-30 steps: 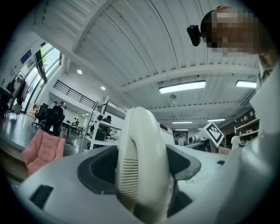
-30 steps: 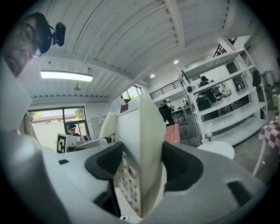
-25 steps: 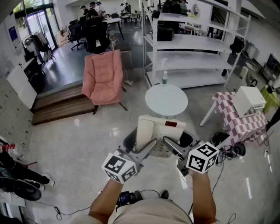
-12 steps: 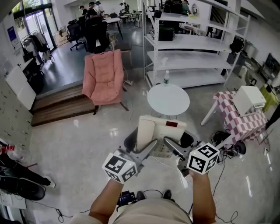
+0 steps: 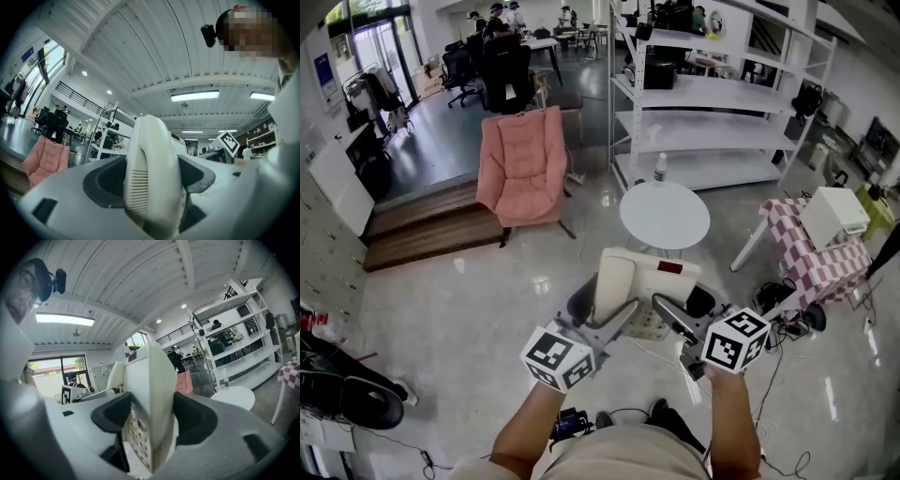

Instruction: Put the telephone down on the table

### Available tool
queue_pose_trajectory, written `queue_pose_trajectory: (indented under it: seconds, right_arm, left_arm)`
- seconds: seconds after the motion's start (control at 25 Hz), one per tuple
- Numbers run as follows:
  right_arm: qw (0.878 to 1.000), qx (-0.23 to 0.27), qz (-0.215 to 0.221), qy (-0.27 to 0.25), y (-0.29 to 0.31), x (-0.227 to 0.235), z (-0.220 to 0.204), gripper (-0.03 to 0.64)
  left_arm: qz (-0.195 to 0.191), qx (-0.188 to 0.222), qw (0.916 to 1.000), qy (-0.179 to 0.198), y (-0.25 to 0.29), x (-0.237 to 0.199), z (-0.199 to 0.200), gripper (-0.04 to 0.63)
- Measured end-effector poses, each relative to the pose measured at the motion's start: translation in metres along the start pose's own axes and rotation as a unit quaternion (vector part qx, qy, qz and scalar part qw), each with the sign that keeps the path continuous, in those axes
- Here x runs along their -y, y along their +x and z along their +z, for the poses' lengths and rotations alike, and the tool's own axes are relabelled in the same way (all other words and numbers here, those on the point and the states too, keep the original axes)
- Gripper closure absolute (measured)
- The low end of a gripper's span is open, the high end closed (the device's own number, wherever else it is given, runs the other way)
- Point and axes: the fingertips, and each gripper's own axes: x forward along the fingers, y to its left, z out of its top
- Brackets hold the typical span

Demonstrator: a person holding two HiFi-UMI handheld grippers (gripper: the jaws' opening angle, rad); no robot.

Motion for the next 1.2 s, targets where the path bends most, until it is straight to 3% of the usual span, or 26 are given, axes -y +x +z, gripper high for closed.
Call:
queue_pose_trajectory:
  seconds: [0.44, 1.2]
  right_arm:
    - [1.0, -0.007, 0.018, 0.009, 0.026, 0.039, 0.006, 0.348]
    - [0.997, -0.035, 0.072, 0.015, 0.065, 0.169, 0.053, 0.35]
  left_arm:
    - [0.017, -0.009, 0.9998, 0.0, 0.036, -0.026, -0.01, 0.261]
    - [0.075, -0.01, 0.9971, -0.002, 0.165, -0.066, -0.022, 0.261]
